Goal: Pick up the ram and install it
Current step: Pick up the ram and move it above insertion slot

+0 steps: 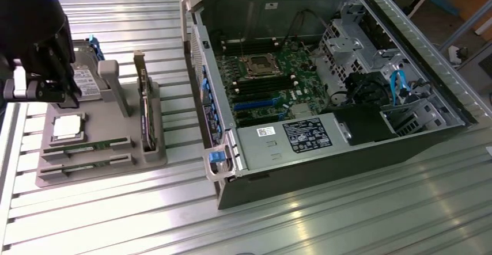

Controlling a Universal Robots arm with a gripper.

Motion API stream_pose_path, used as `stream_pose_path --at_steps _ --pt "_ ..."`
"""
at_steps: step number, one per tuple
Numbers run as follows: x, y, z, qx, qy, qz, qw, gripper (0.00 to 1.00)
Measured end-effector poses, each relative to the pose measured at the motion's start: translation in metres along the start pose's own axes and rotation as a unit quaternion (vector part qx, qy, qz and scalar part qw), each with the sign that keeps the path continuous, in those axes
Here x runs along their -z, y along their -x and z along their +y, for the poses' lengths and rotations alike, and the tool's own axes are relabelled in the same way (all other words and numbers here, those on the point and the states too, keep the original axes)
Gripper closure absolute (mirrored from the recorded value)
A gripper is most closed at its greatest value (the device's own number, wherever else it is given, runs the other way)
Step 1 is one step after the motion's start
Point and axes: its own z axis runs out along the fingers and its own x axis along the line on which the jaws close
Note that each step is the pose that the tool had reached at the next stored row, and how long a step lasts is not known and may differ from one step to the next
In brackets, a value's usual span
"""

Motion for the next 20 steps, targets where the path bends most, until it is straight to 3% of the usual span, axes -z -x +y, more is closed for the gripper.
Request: stream_pose_path --at_steps 20 --pt "-0.0266 -0.004 -0.0010 0.000 0.0000 0.0000 1.0000 0.77"
